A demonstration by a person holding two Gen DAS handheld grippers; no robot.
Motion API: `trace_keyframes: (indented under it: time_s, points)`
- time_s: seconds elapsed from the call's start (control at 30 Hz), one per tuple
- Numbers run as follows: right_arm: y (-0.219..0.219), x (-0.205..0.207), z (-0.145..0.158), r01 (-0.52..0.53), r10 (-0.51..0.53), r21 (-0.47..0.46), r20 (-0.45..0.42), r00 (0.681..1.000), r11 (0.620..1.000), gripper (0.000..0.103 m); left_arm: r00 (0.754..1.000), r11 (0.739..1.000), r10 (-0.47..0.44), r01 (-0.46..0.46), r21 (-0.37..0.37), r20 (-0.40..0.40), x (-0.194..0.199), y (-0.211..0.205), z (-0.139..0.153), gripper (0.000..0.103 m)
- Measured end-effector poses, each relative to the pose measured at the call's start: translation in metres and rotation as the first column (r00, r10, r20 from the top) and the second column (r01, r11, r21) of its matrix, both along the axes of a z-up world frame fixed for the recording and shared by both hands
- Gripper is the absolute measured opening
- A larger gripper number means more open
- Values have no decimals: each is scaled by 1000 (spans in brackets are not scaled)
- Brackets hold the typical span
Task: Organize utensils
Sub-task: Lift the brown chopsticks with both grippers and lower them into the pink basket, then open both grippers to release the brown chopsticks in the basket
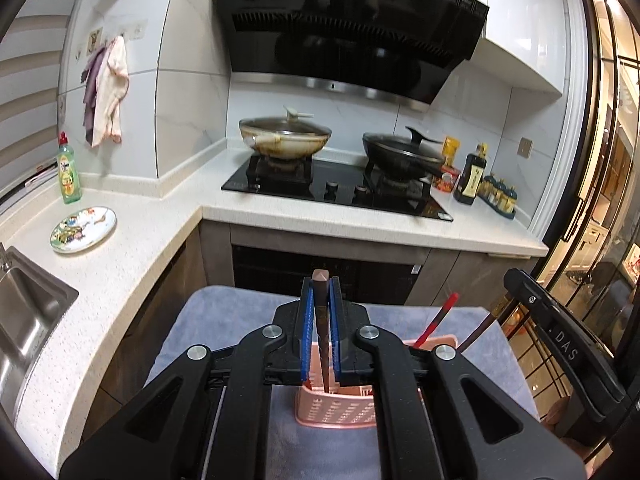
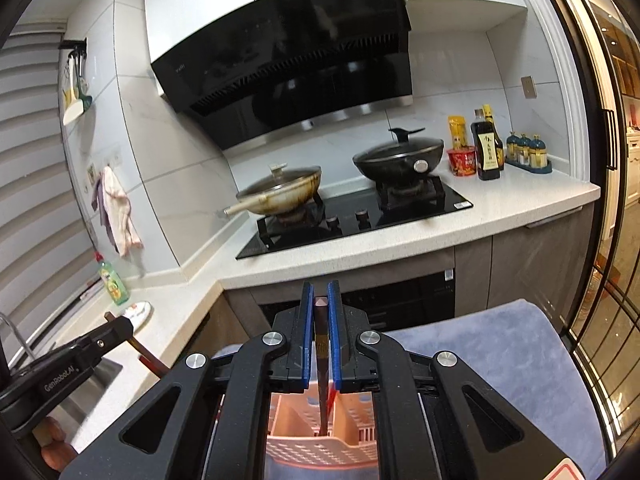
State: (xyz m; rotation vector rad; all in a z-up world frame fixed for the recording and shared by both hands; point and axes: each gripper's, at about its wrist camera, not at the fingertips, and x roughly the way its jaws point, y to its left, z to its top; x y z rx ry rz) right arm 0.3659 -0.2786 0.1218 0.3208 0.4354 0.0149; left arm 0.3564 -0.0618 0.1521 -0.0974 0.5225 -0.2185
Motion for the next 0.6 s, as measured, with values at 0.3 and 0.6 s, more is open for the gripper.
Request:
trace_keyframes:
  time_s: [0.3,0.6]
  points:
    - [-4,-21,-6,14,-14,-21,-14,1000,1000,13,1000,1000,4,-4,4,-1,-13,3,-5,12]
    - [-10,-82,2,-2,2,-19,-16,1000,1000,24,1000,1000,12,-12,9,27,-59,15,4,28]
